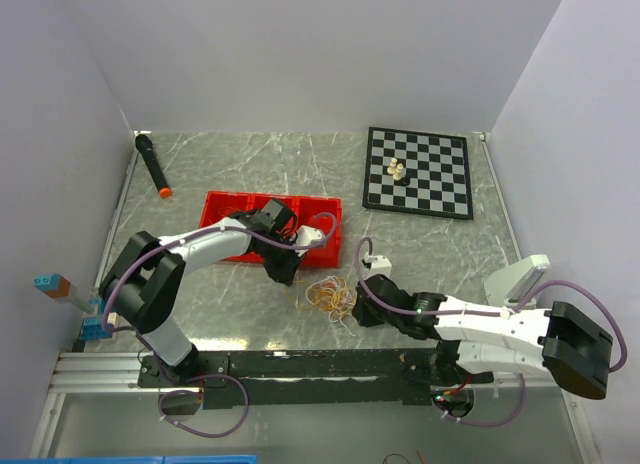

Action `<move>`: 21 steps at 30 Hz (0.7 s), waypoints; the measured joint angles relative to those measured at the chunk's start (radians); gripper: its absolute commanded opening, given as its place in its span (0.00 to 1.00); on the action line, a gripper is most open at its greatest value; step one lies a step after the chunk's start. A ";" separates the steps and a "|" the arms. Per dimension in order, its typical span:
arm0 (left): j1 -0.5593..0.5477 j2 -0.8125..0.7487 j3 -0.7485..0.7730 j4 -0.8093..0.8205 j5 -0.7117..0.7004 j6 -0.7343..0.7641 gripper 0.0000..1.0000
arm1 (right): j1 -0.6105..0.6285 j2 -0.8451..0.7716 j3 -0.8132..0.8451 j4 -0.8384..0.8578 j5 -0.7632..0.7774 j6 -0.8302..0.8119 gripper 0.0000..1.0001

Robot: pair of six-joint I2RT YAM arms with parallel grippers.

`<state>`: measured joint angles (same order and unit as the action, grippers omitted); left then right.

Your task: Untangle the cables

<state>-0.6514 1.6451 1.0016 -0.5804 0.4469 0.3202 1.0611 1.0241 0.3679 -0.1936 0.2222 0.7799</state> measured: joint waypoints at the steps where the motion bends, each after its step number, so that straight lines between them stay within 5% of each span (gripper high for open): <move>1: 0.000 -0.001 0.000 -0.001 0.000 0.000 0.01 | 0.005 -0.004 0.000 0.000 0.002 0.003 0.00; 9: 0.072 -0.056 0.060 -0.146 0.046 0.039 0.01 | 0.040 -0.196 0.000 -0.116 0.066 0.063 0.00; 15: 0.241 -0.161 0.342 -0.367 0.138 0.131 0.01 | 0.043 -0.369 0.025 -0.311 0.167 0.169 0.00; 21: 0.348 -0.306 0.552 -0.543 0.186 0.193 0.01 | 0.043 -0.318 0.129 -0.558 0.276 0.336 0.00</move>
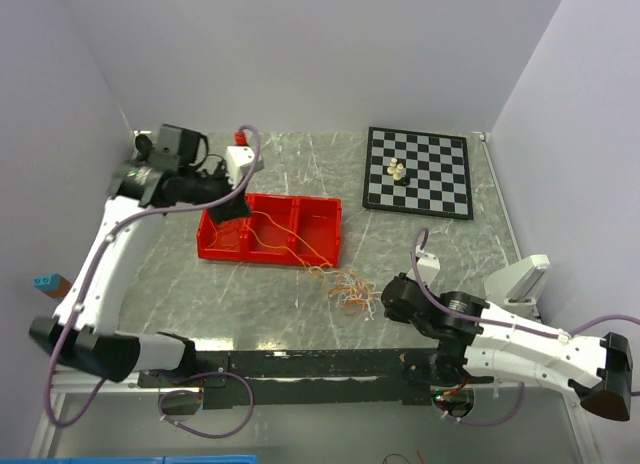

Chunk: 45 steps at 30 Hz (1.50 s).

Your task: Untangle the cables

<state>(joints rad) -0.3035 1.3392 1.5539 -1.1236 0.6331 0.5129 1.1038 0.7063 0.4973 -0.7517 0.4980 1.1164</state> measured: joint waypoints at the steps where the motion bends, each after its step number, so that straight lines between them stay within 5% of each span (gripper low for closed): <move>1: 0.010 -0.026 0.023 -0.028 0.002 0.005 0.01 | 0.000 0.022 0.020 -0.041 0.015 0.034 0.00; 10: 0.065 -0.118 0.306 -0.099 -0.055 -0.058 0.01 | 0.016 0.095 0.040 -0.175 0.026 0.203 0.00; 25: 0.065 -0.270 0.603 0.417 -0.351 -0.327 0.01 | 0.189 0.360 -0.025 -0.075 -0.033 0.338 0.00; 36: 0.065 -0.237 0.576 0.603 -0.410 -0.346 0.01 | 0.238 0.391 -0.009 -0.084 0.007 0.380 0.00; 45: 0.065 -0.298 0.114 0.629 -0.266 -0.384 0.01 | 0.238 0.229 0.122 -0.067 0.079 0.268 0.00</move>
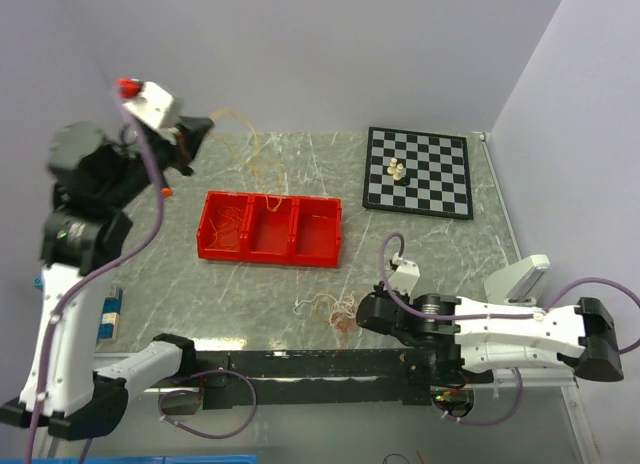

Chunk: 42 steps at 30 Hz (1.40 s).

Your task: Untangle the cables

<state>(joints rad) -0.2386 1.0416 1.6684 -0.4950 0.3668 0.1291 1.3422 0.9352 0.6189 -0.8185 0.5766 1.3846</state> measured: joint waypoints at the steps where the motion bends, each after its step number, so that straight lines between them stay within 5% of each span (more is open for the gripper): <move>1: 0.000 0.005 -0.047 -0.003 0.021 -0.005 0.01 | 0.000 -0.026 0.003 0.016 0.010 -0.026 0.00; 11: -0.003 0.050 -0.322 0.040 0.181 -0.013 0.01 | 0.000 -0.077 0.003 0.113 0.029 -0.156 0.00; 23: -0.074 0.135 -0.508 0.095 0.147 0.087 0.01 | -0.003 -0.076 -0.014 0.161 0.019 -0.182 0.00; 31: -0.064 0.155 -0.490 0.140 0.112 0.074 0.01 | -0.012 -0.078 -0.039 0.176 0.006 -0.182 0.00; 42: -0.020 0.183 -0.227 0.191 0.148 0.007 0.01 | -0.017 -0.068 -0.047 0.187 -0.002 -0.184 0.00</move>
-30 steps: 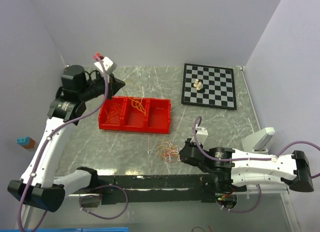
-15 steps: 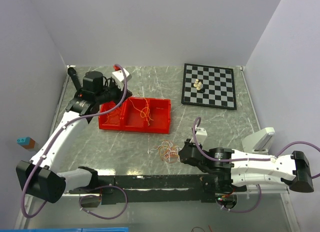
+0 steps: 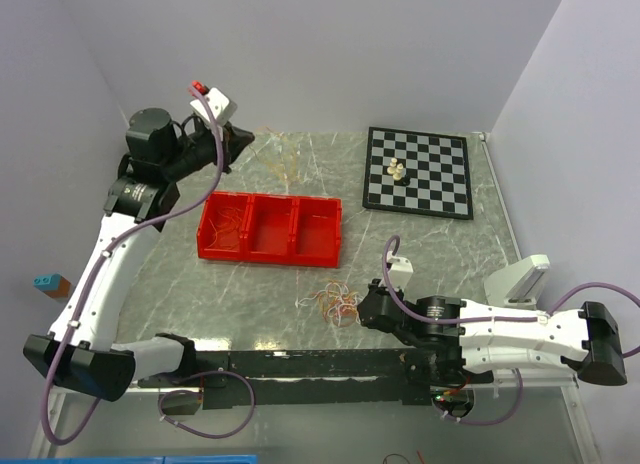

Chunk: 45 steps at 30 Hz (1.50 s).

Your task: Untangle the cables

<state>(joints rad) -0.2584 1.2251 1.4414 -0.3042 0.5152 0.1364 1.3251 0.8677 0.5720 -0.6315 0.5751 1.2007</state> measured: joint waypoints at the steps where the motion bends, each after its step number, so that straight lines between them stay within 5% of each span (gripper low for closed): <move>1: 0.000 -0.003 -0.010 0.006 0.001 0.001 0.01 | 0.000 0.000 -0.002 0.003 0.000 -0.001 0.00; 12: 0.007 0.042 -0.227 0.007 -0.044 0.035 0.01 | -0.010 -0.003 -0.023 0.009 -0.014 -0.001 0.00; 30: 0.031 0.104 -0.275 0.046 -0.090 0.076 0.01 | -0.021 -0.010 -0.042 0.019 -0.024 0.010 0.00; 45: -0.145 0.285 -0.355 0.048 -0.298 0.156 0.01 | -0.027 -0.005 -0.042 0.020 -0.027 0.014 0.00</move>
<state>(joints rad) -0.4038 1.5101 1.0863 -0.2558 0.2176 0.2924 1.2976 0.8623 0.5297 -0.6117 0.5480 1.2144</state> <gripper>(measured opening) 0.021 0.018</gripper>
